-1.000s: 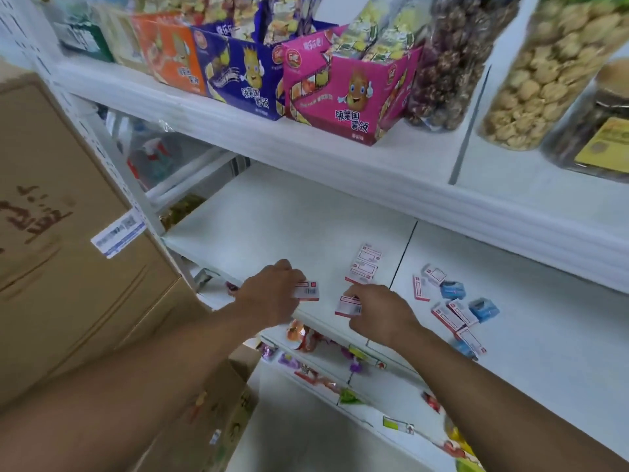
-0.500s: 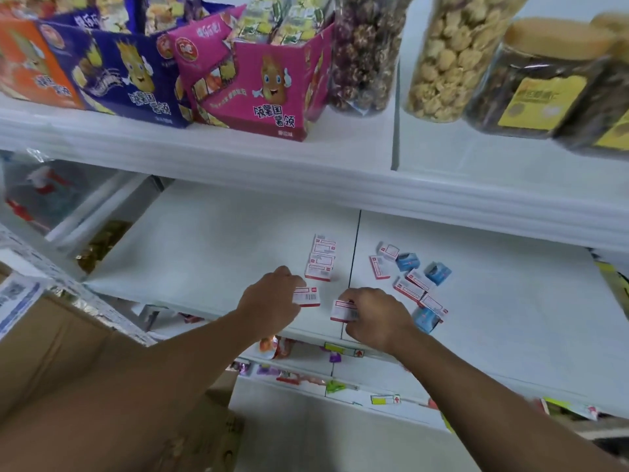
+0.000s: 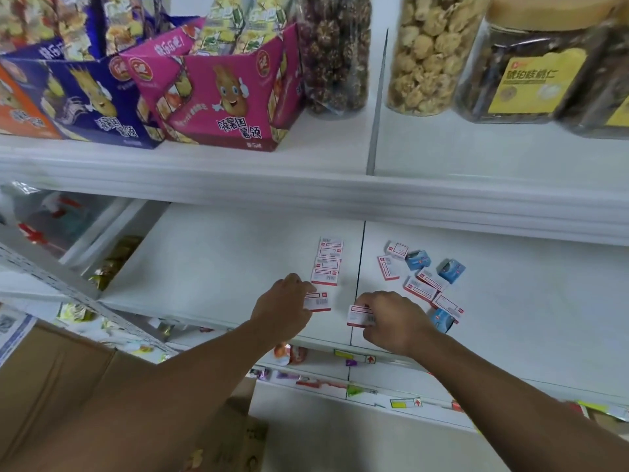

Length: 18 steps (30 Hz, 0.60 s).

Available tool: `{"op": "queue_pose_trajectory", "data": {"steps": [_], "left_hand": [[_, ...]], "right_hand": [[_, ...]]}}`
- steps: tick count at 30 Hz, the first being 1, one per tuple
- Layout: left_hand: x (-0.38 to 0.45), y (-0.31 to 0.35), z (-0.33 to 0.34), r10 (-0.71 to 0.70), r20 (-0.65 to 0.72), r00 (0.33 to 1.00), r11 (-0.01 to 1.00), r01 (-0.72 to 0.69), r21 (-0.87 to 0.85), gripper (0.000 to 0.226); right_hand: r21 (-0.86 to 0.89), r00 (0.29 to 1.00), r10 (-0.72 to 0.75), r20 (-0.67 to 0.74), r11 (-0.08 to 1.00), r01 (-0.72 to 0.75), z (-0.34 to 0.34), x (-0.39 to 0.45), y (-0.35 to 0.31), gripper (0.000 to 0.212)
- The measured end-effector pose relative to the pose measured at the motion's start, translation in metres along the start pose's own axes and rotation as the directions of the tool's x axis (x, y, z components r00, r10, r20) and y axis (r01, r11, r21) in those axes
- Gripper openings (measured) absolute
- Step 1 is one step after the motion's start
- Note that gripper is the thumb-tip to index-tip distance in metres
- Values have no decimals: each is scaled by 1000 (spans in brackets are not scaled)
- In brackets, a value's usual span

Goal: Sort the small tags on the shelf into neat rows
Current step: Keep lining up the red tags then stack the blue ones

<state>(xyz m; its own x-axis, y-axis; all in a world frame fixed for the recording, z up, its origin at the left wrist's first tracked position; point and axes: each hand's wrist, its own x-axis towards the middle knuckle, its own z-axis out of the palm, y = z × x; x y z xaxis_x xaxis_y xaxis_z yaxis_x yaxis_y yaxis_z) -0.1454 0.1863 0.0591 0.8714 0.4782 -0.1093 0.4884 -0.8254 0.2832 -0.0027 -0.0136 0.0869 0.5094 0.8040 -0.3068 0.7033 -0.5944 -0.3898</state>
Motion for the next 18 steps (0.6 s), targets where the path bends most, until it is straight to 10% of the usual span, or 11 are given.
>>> {"op": "queue_pose_trajectory", "data": {"steps": [18], "left_hand": [[75,-45,73,171,9,985,984,-171,-42,52]], "right_hand": [[41,994,101,-32,994,-99,69,34,-12,44]]}}
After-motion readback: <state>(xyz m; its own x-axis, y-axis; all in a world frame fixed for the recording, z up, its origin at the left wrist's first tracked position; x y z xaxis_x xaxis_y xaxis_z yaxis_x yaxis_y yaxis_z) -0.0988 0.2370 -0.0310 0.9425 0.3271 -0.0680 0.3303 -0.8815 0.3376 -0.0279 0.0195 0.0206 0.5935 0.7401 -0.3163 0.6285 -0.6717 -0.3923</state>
